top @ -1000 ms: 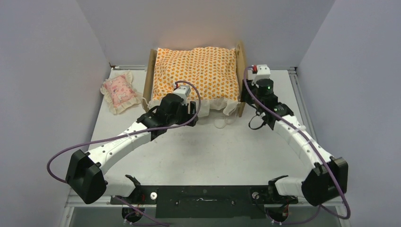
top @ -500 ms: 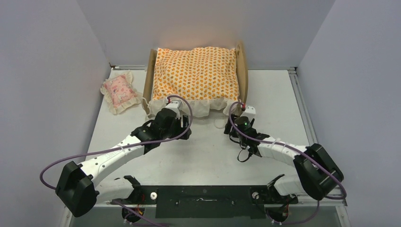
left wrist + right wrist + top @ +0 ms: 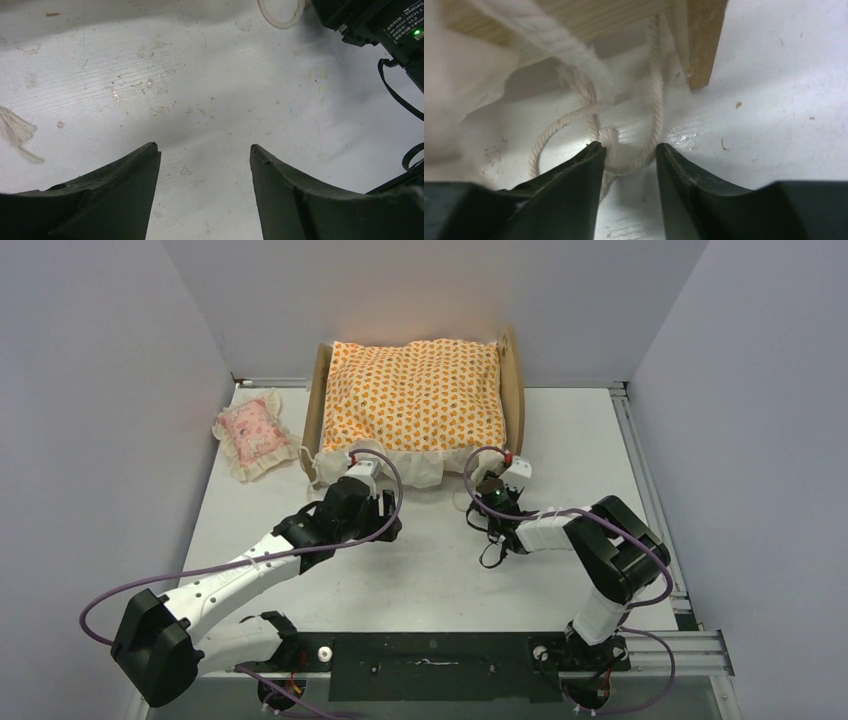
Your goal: Set up the pet bed
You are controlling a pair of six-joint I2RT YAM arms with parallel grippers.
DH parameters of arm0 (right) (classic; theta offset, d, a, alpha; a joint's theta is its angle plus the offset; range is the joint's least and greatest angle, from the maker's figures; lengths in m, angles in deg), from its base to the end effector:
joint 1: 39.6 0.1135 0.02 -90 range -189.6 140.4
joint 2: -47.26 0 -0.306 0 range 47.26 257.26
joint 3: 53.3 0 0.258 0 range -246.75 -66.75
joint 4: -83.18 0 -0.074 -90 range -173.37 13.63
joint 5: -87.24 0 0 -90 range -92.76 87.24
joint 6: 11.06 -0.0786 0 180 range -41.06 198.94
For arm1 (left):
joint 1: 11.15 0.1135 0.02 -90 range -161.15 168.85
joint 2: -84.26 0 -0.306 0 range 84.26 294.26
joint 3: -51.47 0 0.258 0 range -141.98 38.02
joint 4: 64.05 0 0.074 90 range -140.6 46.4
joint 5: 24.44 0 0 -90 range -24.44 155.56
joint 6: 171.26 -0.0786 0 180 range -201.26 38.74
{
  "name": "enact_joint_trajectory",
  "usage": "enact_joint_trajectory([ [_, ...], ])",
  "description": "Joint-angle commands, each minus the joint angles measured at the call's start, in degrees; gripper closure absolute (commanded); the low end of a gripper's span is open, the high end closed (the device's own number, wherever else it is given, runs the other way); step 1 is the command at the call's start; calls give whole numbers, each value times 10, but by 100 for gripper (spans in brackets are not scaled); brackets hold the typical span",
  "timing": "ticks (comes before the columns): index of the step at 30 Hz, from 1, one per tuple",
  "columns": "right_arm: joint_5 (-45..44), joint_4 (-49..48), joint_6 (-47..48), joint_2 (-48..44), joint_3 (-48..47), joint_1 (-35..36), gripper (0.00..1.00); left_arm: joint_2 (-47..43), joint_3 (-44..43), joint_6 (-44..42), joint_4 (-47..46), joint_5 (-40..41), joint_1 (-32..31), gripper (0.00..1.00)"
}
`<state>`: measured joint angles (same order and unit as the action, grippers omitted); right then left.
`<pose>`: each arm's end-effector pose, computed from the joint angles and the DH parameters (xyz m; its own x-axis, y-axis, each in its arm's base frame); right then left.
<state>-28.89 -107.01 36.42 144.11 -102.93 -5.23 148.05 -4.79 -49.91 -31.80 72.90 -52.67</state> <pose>0.3061 0.1674 0.1409 -0.5128 0.3844 -0.7676 0.1763 0.9223 0.3441 0.1994 -0.1631 0.2570 -0.7129 -0.0580 -0.6988 0.2494 0.9104 -0.3300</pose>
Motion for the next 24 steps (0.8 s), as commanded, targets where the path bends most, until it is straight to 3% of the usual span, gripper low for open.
enact_joint_trajectory([
  [1, -32, -8, -19, 10, -7, 6, 65, -8, 4, 7, -15, 10, -10, 36],
  [5, -4, 16, -19, -26, 34, 7, 92, 13, -2, 6, -27, 15, -32, 37],
  [6, 7, 33, -19, -44, 43, 7, 94, 21, -5, 6, -30, 19, -40, 37],
  [18, 82, 436, 3, -326, 59, 5, 92, 192, -97, 36, -124, 58, -116, 37],
  [24, 78, 545, 21, -387, 34, -16, 86, 301, -168, 45, -154, 76, -152, 37],
])
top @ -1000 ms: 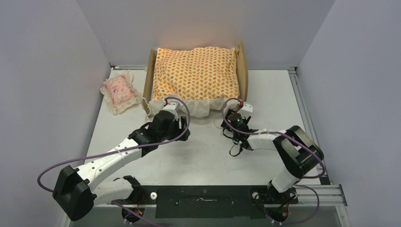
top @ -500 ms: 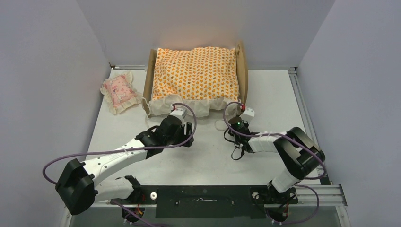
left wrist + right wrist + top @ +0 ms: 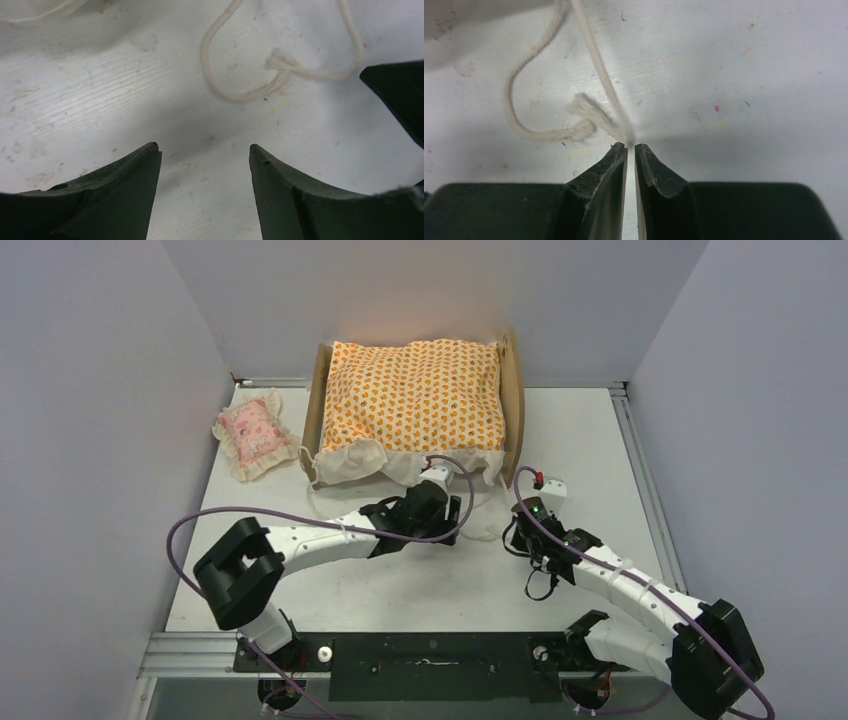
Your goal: Set up the pet bed
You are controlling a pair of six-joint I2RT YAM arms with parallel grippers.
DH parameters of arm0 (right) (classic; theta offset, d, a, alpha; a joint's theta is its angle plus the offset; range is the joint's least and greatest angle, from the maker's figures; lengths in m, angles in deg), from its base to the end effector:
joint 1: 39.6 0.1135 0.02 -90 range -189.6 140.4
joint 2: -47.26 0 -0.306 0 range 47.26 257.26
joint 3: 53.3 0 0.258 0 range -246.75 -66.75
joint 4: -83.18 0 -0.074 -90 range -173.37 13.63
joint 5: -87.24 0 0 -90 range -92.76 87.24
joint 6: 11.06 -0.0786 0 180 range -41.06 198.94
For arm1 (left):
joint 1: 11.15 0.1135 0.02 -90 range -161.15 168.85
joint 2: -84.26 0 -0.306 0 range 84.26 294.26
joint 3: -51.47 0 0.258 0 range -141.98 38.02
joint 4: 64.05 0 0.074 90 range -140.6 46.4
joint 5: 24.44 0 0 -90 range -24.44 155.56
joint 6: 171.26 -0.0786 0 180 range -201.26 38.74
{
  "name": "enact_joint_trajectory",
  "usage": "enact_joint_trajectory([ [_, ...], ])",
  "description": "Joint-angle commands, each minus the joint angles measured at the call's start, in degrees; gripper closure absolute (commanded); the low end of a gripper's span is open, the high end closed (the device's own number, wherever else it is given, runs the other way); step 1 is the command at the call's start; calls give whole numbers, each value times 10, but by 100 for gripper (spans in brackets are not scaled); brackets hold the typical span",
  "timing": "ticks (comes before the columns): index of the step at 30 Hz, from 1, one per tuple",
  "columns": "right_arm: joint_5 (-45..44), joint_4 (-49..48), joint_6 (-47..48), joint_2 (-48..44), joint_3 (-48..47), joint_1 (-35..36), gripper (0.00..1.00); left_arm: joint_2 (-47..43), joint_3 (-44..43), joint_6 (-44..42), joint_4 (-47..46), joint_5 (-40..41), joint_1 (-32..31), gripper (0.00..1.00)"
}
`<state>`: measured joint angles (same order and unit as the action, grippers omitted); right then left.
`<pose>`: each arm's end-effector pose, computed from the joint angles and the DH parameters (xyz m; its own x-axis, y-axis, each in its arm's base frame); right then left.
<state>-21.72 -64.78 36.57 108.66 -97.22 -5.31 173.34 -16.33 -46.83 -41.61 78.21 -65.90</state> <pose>0.1928 0.1005 0.1918 -0.7059 0.2901 -0.6462 0.1586 0.9539 0.2549 0.2244 -0.2877 0.2217 -0.7279 0.0741 -0.6817 0.3564 0.8902 -0.2838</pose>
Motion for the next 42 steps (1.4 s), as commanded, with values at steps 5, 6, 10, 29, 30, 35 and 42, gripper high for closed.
enact_joint_trajectory([
  [5, 48, 132, 37, -71, -14, -59, 75, 126, -98, 23, -61, 47, -34, 37],
  [6, 61, 128, 38, -71, -16, -65, 71, 137, -104, 25, -60, 54, -34, 37],
  [10, 89, 79, 47, -52, -20, -81, 62, 169, -126, 36, -53, 75, -35, 37],
  [29, 58, -135, -2, 208, -56, -81, 53, 246, -142, 70, -20, 94, -44, 88],
  [30, 58, -132, -3, 211, -53, -78, 57, 247, -140, 70, -17, 93, -44, 91],
  [35, 81, -69, 2, 173, -23, -70, 84, 237, -124, 65, -9, 77, -49, 100],
  [42, 115, 96, 12, 13, 12, -64, 95, 199, -97, 61, 0, 28, -68, 100],
])
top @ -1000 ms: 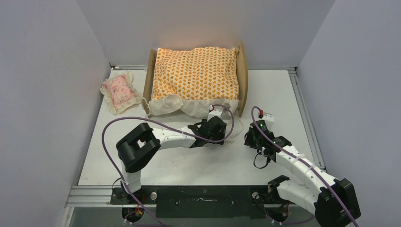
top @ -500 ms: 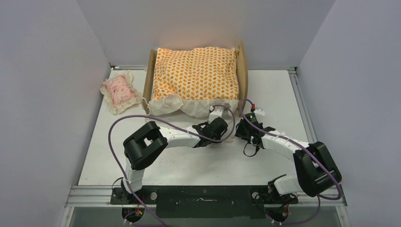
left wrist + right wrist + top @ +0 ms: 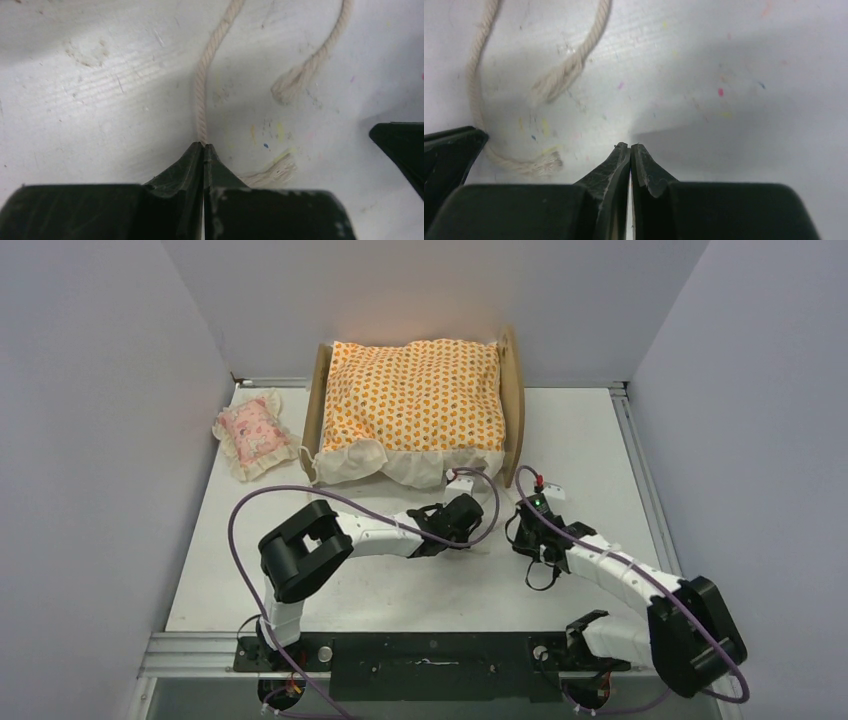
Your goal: Set up the pet bed
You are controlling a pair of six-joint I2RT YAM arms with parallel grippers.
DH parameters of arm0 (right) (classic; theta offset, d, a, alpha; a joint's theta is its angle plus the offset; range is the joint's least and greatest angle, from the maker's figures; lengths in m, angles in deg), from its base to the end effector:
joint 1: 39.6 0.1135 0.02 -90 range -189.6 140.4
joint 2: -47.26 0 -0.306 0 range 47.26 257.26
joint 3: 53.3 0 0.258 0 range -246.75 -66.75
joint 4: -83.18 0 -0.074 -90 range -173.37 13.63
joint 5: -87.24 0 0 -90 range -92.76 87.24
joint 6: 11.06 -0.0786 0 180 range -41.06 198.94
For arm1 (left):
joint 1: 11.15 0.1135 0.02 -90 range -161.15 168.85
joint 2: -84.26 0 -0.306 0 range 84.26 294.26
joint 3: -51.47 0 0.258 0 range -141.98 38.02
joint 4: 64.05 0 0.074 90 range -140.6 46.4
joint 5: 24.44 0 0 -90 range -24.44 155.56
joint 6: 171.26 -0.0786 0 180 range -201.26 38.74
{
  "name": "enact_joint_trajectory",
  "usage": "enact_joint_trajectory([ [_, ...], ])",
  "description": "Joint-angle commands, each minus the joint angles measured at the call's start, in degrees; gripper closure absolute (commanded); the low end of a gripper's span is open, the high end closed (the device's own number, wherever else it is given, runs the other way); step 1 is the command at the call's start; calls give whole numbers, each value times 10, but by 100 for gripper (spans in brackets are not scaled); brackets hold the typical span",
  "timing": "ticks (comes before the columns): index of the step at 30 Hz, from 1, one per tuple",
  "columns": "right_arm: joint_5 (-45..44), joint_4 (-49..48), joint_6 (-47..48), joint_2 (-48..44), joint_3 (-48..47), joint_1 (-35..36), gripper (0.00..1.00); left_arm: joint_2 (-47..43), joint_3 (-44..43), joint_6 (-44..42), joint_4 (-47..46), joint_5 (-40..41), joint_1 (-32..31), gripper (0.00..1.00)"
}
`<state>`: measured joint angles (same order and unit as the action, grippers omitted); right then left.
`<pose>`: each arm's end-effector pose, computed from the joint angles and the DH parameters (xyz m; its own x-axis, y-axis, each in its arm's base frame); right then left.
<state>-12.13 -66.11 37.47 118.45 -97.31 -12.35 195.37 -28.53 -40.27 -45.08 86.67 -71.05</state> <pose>0.2116 0.0946 0.1569 -0.8125 0.3165 -0.4896 0.2178 0.9438 0.2487 0.2480 -0.3714 0.1527 -0.7437 0.0628 -0.6656 0.2694 0.9393 -0.2124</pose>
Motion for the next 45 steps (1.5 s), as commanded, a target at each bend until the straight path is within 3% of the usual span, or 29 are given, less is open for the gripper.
enact_joint_trajectory([
  [1, 24, 128, 1, -103, 16, 8, 95, -27, 29, -1, 35, -64, -19, 100],
  [5, 48, 112, -18, -160, 34, 8, 92, -53, 45, 6, 36, -68, -22, 100],
  [10, 26, 13, -27, -84, 1, 9, 59, -65, 38, 0, 48, -50, -21, 100],
  [16, -53, -91, -32, 35, -59, 13, 56, -73, 21, -12, 59, -34, -18, 100],
  [23, -76, -118, -45, 128, -92, 19, 55, -88, 27, -12, 55, -31, -11, 100],
  [28, -97, -80, -43, 154, -78, 30, 59, -93, 26, -10, 52, -44, -12, 100],
  [32, -86, -49, -41, 120, -34, 38, 82, -110, 27, -14, 48, -59, -13, 100],
  [35, -66, -24, -40, 69, 4, 46, 94, -128, 25, -21, 46, -70, -14, 100],
  [45, -6, 92, -29, -154, 59, 52, 95, -139, -16, -30, 13, -125, -17, 100],
])
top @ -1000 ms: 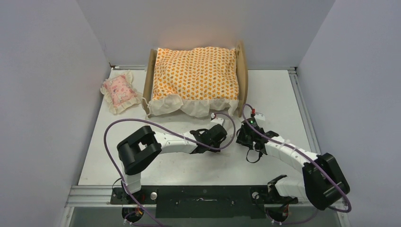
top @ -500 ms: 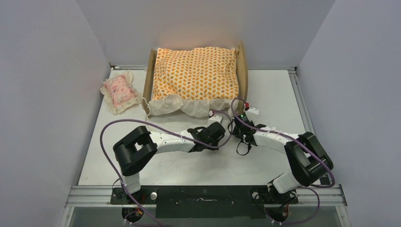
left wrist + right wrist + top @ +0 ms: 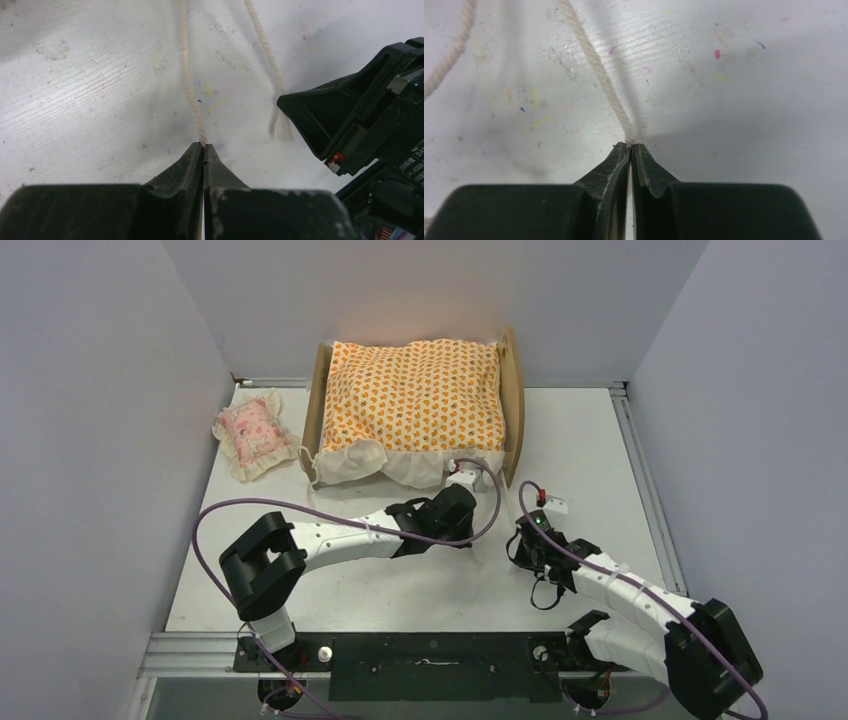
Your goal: Set up the pet bed
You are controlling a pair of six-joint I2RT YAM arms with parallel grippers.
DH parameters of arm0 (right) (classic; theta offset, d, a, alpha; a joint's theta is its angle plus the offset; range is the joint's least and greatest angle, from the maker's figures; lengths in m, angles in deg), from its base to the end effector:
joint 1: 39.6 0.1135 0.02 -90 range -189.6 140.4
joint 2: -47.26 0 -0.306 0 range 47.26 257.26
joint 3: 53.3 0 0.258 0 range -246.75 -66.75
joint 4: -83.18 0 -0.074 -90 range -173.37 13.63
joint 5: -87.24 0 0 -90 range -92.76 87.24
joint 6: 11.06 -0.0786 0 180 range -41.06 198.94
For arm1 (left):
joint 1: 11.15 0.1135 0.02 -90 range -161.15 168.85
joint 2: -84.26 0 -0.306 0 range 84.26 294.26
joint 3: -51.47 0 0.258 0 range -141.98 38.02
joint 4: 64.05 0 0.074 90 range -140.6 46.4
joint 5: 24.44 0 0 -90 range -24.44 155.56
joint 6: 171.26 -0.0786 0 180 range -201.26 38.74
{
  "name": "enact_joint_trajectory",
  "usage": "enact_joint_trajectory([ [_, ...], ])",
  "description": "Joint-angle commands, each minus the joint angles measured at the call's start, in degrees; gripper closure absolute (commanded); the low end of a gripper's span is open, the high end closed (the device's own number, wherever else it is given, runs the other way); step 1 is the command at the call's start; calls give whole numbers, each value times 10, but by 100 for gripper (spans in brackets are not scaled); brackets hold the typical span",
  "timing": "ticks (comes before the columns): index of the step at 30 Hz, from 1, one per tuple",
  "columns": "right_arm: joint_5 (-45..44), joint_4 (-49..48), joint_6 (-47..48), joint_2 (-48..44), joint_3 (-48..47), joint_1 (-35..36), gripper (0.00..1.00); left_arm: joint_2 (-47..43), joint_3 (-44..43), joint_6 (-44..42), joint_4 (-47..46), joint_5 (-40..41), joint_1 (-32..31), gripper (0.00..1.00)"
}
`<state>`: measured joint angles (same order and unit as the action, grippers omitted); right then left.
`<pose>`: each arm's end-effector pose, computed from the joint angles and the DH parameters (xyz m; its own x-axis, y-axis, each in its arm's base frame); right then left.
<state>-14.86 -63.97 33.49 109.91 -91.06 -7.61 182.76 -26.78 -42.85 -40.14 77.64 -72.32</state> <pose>0.1732 0.0888 0.1491 -0.8047 0.3189 -0.5008 0.2143 0.9426 0.2560 0.2148 -0.3561 0.2217 -0.7505 0.1036 -0.6527 0.4058 0.8517 -0.3315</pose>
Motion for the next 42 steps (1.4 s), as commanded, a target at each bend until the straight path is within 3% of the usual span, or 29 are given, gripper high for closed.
enact_joint_trajectory([
  [1, 28, 81, 17, -91, -9, 5, 95, -10, -36, -1, -43, -39, -7, 100],
  [9, 62, 99, 39, -148, -38, 5, 95, 53, 28, 74, -195, -73, -19, 100],
  [13, 77, 83, 39, -121, -45, 5, 95, 80, 62, 119, -258, -78, -20, 78],
  [15, 83, 73, 39, -104, -49, 5, 95, 61, 78, 118, -265, -53, -20, 68],
  [18, 82, 60, 34, -82, -57, 5, 95, 17, 107, 110, -261, -7, -19, 61],
  [30, 135, -41, -9, 86, -140, 6, 91, -69, 150, 81, -204, 70, -13, 58],
  [33, 172, -84, -16, 140, -168, 8, 86, -78, 153, 73, -190, 81, -8, 58],
  [36, 203, -98, 6, 177, -198, 8, 72, -82, 156, 66, -181, 88, -3, 58],
  [40, 176, -47, 54, 140, -205, 2, 54, -82, 153, 54, -172, 98, 0, 58],
  [42, 147, -5, 80, 111, -193, 0, 54, -74, 147, 49, -170, 100, 2, 58],
])
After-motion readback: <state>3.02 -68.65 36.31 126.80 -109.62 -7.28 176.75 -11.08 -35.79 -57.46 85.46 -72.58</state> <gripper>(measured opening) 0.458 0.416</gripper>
